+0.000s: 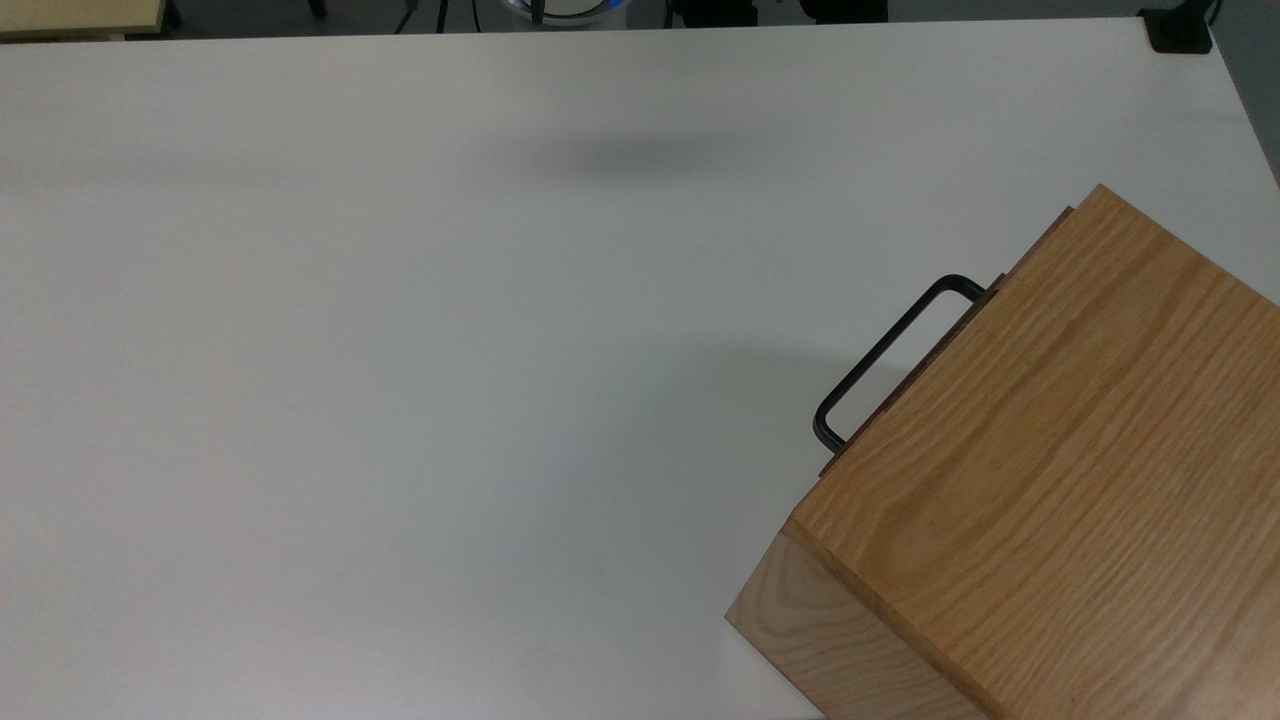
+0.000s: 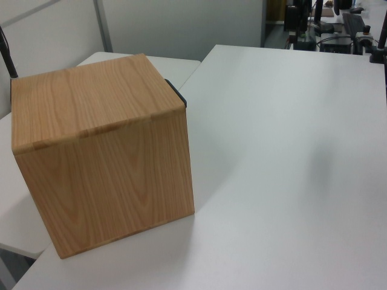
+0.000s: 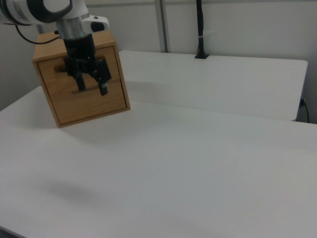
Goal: Open the drawer by sliding it
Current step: 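Move the open gripper toward the black wire drawer handle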
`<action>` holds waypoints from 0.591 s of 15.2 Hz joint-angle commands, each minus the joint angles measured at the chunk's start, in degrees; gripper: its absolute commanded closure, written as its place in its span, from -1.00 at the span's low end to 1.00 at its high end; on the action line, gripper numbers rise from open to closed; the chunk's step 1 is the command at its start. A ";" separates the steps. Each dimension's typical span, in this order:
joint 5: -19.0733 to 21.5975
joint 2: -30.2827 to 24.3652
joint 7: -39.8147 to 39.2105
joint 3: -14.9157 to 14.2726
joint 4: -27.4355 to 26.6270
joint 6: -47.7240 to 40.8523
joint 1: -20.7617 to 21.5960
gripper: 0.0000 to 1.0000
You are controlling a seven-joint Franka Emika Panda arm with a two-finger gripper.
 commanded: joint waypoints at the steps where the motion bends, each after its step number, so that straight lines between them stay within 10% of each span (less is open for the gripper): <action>1: 0.07 -0.87 -1.68 -0.20 0.02 -0.19 -1.36 -1.00; 9: 0.16 -0.70 -1.69 -0.55 0.56 0.07 -1.37 -1.00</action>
